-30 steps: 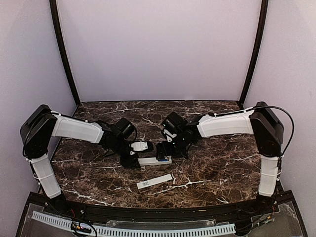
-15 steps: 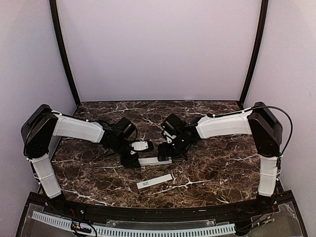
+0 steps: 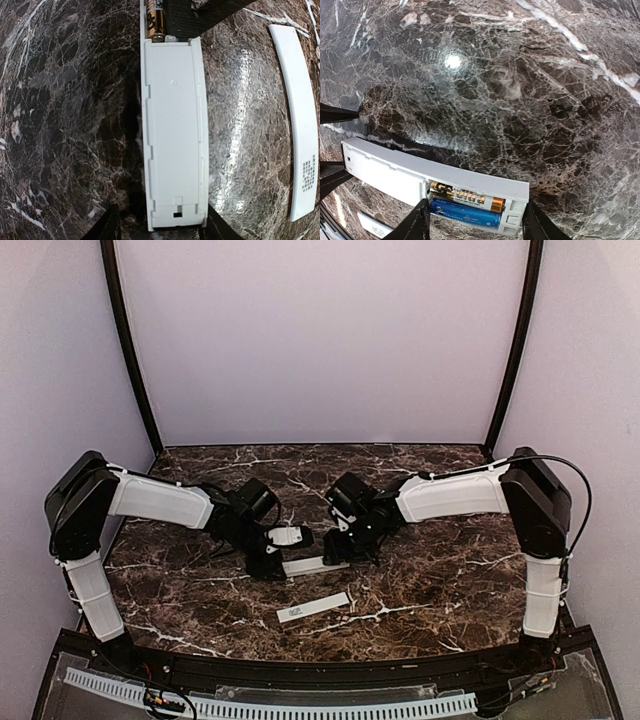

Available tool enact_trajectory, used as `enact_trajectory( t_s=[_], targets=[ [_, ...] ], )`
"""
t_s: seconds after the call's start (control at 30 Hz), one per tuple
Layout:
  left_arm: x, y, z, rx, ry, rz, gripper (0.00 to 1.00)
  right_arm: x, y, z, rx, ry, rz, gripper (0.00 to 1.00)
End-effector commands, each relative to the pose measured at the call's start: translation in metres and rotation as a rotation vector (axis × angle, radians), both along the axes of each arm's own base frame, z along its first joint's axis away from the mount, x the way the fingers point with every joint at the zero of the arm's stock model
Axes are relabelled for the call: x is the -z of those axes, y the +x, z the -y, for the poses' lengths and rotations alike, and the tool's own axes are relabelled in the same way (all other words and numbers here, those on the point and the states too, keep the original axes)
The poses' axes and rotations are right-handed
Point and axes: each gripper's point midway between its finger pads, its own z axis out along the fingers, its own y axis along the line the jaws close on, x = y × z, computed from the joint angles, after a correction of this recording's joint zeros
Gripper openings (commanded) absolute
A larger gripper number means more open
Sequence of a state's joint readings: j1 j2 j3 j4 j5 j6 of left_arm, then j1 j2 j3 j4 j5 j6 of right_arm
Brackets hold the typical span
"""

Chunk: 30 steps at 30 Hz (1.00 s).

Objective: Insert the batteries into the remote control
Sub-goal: Load the battery into the battery compartment.

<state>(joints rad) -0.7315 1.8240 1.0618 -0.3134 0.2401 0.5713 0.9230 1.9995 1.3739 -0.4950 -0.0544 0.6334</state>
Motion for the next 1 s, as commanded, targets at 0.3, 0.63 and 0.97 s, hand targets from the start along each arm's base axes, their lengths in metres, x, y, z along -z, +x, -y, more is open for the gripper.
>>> enact_trajectory(
  t_s=[0.3,0.63,0.97],
  targets=[
    [0.004,-0.003,-0.004,-0.005,0.03,-0.022,0.52,0.029,-0.01,0.023,-0.013,-0.121,-0.021,0.66],
    [0.004,-0.004,-0.004,-0.004,0.031,-0.027,0.53,-0.021,0.002,0.006,-0.096,-0.015,0.065,0.84],
    [0.004,-0.004,-0.004,-0.004,0.032,-0.028,0.55,-0.062,0.001,-0.001,-0.177,0.117,0.066,0.69]
  ],
)
